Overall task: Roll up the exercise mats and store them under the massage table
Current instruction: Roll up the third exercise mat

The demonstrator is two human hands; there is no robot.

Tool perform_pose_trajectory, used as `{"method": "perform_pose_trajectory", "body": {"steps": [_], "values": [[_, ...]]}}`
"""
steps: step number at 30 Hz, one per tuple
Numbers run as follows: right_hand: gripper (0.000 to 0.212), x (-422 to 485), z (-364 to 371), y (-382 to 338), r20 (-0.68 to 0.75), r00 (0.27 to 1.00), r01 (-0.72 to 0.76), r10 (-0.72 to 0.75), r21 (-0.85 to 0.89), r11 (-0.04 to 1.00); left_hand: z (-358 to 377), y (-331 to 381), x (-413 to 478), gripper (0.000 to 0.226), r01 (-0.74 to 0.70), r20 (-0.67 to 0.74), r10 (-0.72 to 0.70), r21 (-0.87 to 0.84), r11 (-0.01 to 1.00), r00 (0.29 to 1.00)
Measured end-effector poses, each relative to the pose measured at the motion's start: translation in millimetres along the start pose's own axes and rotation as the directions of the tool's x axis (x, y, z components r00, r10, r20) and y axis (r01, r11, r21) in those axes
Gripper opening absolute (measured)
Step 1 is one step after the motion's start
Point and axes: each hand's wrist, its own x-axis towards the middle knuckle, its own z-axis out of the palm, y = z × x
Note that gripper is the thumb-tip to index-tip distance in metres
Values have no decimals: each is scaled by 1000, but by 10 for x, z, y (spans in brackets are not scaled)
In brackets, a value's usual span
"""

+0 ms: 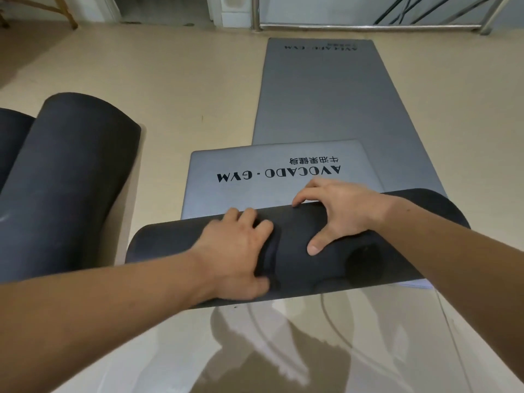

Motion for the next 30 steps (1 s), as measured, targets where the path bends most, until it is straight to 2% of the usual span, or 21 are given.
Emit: {"method": "perform_pose_trajectory", "body": {"steps": [2,4,6,7,11,14,16,18,19,22,24,26,28,30], "values": [[83,-29,-23,-57,-70,998,-1,-6,-98,995,172,64,1,122,47,28,-48,32,998,998],[71,-92,-32,-154,-128,992,-12,-12,-182,983,277,31,91,139,70,23,-72,94,993,997],[65,-183,39,-275,-156,988,-27,-3,-194,981,292,-33,214,138,72,1,-72,123,990,997],[70,-232,99,-334,-157,988,-37,5,-199,979,265,-95,287,136,58,1,-59,115,992,998],[120,-233,352,-432,-112,987,-144,114,-320,936,-93,-466,561,131,31,46,-30,-13,999,999],[134,-53,411,-405,-162,978,-187,133,-388,903,-182,-595,642,129,49,82,-40,-110,993,996],[137,83,294,-345,-191,977,-167,96,-397,902,-121,-562,571,119,30,-44,-34,-75,997,998],[139,220,84,-254,-177,982,-124,61,-368,922,-8,-510,475,100,13,-207,-2,52,999,978],[140,284,-17,-217,-161,986,-106,53,-340,934,39,-490,432,99,18,-217,3,94,995,976],[136,431,-136,-163,-151,987,-90,51,-263,961,187,-491,456,133,94,-47,-88,138,986,995],[126,436,-56,-203,-205,978,-93,39,-256,962,269,-522,556,150,114,-11,-113,160,981,993],[122,400,103,-267,-241,969,-127,56,-292,948,285,-558,674,156,131,-22,-130,167,977,991],[136,401,257,-304,-183,976,-178,118,-361,915,235,-599,795,154,134,-36,-129,155,979,991],[141,488,344,-265,-172,976,-193,130,-423,885,193,-669,899,152,115,-32,-112,141,983,993]]}}
